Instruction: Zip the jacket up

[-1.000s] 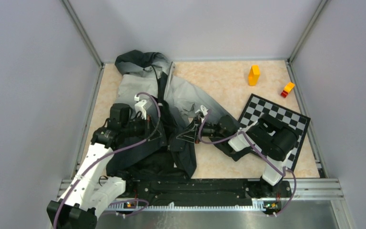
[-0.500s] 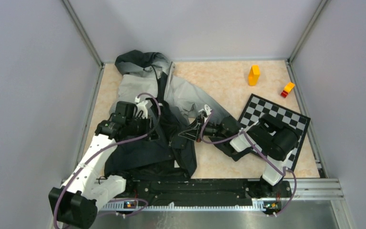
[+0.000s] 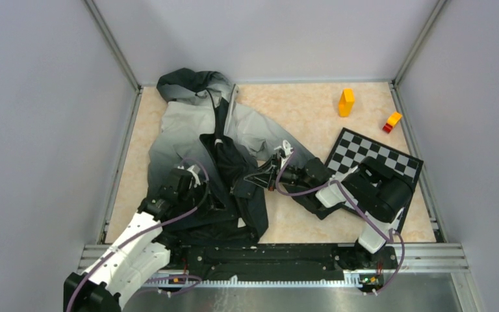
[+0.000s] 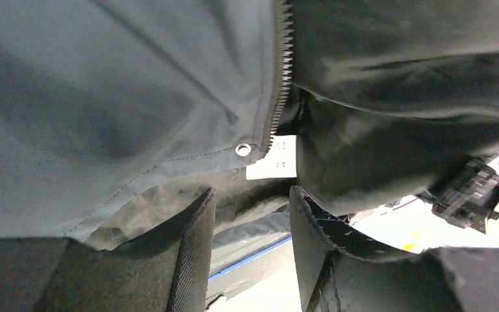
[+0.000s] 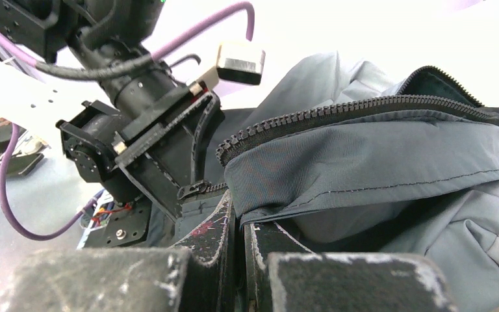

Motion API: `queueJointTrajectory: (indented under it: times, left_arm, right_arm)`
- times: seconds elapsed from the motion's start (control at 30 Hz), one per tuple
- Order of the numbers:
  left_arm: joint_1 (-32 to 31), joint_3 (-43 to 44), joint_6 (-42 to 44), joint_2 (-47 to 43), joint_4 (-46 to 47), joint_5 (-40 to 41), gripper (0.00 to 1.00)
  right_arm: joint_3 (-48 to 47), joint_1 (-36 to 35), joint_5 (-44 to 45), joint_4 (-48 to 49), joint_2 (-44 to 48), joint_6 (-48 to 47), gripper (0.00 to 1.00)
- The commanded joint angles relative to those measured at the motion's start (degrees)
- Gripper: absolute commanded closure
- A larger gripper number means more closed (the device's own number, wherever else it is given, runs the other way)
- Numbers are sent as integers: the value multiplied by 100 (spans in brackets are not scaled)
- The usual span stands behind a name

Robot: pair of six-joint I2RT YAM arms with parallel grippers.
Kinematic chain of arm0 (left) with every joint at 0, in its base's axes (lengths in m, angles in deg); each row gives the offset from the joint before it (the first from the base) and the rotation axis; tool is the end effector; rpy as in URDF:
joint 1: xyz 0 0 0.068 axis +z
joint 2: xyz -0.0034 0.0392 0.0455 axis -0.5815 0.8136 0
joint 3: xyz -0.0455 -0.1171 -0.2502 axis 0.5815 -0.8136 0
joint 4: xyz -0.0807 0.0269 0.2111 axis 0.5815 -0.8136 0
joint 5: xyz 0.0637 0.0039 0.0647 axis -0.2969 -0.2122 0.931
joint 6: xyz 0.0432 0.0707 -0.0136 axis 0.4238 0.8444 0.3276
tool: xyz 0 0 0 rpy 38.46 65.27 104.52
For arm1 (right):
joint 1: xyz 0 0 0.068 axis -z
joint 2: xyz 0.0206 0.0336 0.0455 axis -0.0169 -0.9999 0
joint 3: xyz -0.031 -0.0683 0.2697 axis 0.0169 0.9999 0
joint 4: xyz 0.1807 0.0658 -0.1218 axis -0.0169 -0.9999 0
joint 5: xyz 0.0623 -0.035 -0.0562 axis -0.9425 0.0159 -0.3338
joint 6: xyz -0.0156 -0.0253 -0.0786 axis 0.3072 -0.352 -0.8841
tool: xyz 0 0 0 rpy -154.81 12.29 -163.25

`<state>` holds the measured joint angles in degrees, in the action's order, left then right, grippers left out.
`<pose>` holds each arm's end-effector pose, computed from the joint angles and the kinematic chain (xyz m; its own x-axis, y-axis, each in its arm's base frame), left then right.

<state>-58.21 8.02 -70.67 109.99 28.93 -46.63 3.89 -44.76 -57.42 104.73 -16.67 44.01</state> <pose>0.1067 -0.0725 0.1909 -0.9088 -0.3370 -0.2460 -0.1129 0.7663 -0.6324 0.2025 0.2557 0.2347 -0.2663 0.2206 -0.9383 -0.9535 0.0826 0.2900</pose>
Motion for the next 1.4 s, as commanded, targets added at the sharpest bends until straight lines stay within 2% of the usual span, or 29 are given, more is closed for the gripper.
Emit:
queueJointTrajectory:
  times: [0.0, 0.1, 0.3, 0.37, 0.43, 0.5, 0.7, 1.03, 1.23, 1.37]
  left_arm:
    - [-61, -432, -1188, -28, 1153, 22, 49]
    - [-191, -433, -1011, 310, 1573, -93, 45]
    - [-627, -530, -1147, 513, 2073, 509, 37]
    - [-738, -514, -1405, 709, 1988, 751, 39]
    - [-810, -454, -1774, 994, 1647, 1093, 49]
    - [-892, -410, -1948, 1295, 1556, 1288, 52]
    - [-1290, -105, -2313, 2114, 1328, 1909, 46]
    - [-1846, 394, -3004, 3536, 529, 2842, 45]
    - [-1865, 495, -3009, 4004, 292, 3113, 54]
    - [-1863, 529, -2750, 3847, 163, 3458, 67]
  right_arm:
    - [14, 55, 144, 345, 198, -60, 100]
    - [12, 58, 161, 352, 207, -37, 100]
    - [11, 54, 195, 335, 210, -8, 100]
    - [14, 55, 197, 333, 216, 4, 100]
    - [13, 55, 197, 353, 213, 34, 100]
    - [12, 55, 193, 383, 205, 66, 100]
    - [-4, 55, 171, 439, 174, 154, 100]
    - [-47, 55, 148, 418, 149, 273, 100]
    - [-72, 55, 125, 402, 127, 328, 100]
    - [-76, 56, 109, 429, 115, 392, 100]
